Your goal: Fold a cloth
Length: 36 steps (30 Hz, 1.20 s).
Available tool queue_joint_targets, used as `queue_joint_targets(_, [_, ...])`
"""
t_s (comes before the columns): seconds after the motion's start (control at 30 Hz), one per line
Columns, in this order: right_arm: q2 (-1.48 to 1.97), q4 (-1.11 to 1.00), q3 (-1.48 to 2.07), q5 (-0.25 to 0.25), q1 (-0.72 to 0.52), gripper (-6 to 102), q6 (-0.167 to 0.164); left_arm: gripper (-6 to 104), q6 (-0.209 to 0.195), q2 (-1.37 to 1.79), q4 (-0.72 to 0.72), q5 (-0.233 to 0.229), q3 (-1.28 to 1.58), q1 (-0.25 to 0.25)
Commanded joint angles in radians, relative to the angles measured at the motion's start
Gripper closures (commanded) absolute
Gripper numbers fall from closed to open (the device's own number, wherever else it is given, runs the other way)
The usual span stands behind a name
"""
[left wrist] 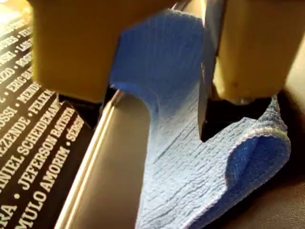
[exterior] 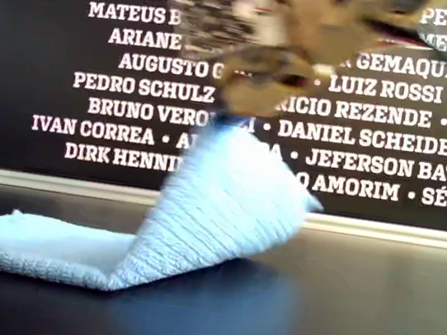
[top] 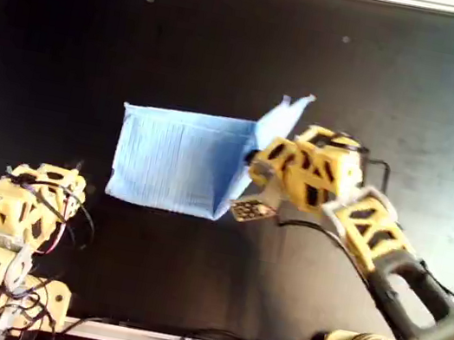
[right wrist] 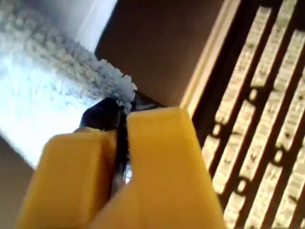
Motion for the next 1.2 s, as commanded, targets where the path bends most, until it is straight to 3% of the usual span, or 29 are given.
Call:
queue_joint_targets(0.0, [-0.12, 0.0, -0.242, -0.006, 0.066, 96, 0.005, 27, 0.003, 0.012, -0.021, 0.015, -0.006, 0.012])
queue_joint_targets(0.5, [-0.707, 0.0, -0.968, 0.002, 0.327, 96, 0.005, 26, 0.002, 0.012, -0.023, 0.003, -0.006, 0.023])
queue_joint_targets(0.87, [-0.845, 0.003, -1.023, 0.006, 0.414, 95, 0.005, 26, 0.003, 0.012, -0.023, 0.002, -0.006, 0.025])
queue_joint_targets(0.97, [-0.847, 0.021, -1.022, 0.002, 0.41, 86, 0.005, 26, 0.003, 0.012, -0.023, 0.002, -0.006, 0.025])
queue_joint_targets(1.17, [-0.821, 0.021, -1.022, 0.011, 0.394, 52, 0.005, 26, 0.003, 0.012, -0.023, 0.002, -0.006, 0.025])
